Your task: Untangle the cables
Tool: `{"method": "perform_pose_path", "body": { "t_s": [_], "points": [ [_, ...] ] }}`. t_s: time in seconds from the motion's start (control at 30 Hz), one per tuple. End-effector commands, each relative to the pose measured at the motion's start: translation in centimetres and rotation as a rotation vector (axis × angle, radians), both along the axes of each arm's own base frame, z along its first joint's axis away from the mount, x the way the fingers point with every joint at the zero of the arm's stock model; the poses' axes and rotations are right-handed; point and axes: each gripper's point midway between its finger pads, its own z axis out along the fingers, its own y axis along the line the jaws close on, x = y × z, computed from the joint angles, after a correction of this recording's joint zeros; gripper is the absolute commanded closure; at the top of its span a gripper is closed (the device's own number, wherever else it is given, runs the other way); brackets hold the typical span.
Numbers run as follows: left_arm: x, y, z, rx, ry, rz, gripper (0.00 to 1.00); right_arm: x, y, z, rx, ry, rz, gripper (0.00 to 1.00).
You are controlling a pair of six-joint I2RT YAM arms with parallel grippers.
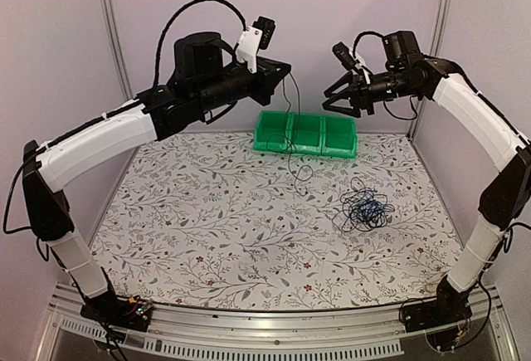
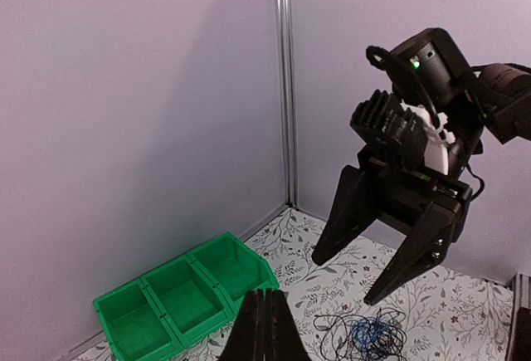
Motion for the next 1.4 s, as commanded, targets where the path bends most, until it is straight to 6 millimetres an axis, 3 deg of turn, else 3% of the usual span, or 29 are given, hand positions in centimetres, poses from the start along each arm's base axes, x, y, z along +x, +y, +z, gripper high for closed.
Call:
{"method": "perform_pose_path", "body": {
  "t_s": [0.0,0.17,0.33,0.5,0.63,0.67,0.87,0.9,1.0,1.03,1.17,1.37],
  "points": [
    [-0.4,-1.7,-2.5,0.022,0.053,-0.097,1.00,-1.7,1.6,2.8,0.037,-0.077,0.043,0.43],
    [-1.1,-3.3,-3.0,0.004,0.084,-0.180,1.00,-3.2,3.6,3.4,0.068,-0.067,0.117,0.41],
    [-1.6,-4.3,-3.2,-0.002,0.097,-0.233,1.00,-3.4,4.7,3.9,0.092,-0.055,0.125,0.43],
    [-1.8,-4.5,-2.9,-0.008,0.092,-0.235,1.00,-2.0,5.0,2.4,0.074,-0.003,0.075,0.56],
    [-1.7,-4.4,-2.8,-0.008,0.090,-0.229,1.00,-1.4,5.2,1.2,0.056,0.025,0.063,0.59],
    [-1.7,-4.4,-2.8,-0.008,0.090,-0.229,1.00,-1.3,5.2,1.2,0.057,0.029,0.063,0.62],
    [-1.4,-4.2,-3.0,-0.001,0.093,-0.210,0.99,-0.1,5.2,1.9,0.073,0.007,0.006,1.00],
    [-1.2,-4.0,-3.1,0.002,0.096,-0.188,0.88,0.4,5.0,2.1,0.072,-0.007,-0.020,1.00],
    [0.2,-1.9,-2.8,-0.026,0.124,-0.047,0.39,2.3,3.8,3.5,0.076,-0.061,-0.092,1.00],
    [0.6,-0.8,-2.8,-0.035,0.128,0.009,0.30,3.0,3.3,4.2,0.083,-0.084,-0.117,1.00],
    [-0.6,2.5,-2.2,-0.099,0.103,0.066,0.18,5.6,1.2,8.0,0.124,-0.193,-0.218,1.00],
    [-2.5,5.6,-8.3,-0.104,0.254,0.108,0.17,8.3,-1.4,13.4,0.190,-0.410,-0.367,1.00]
  ]
}}
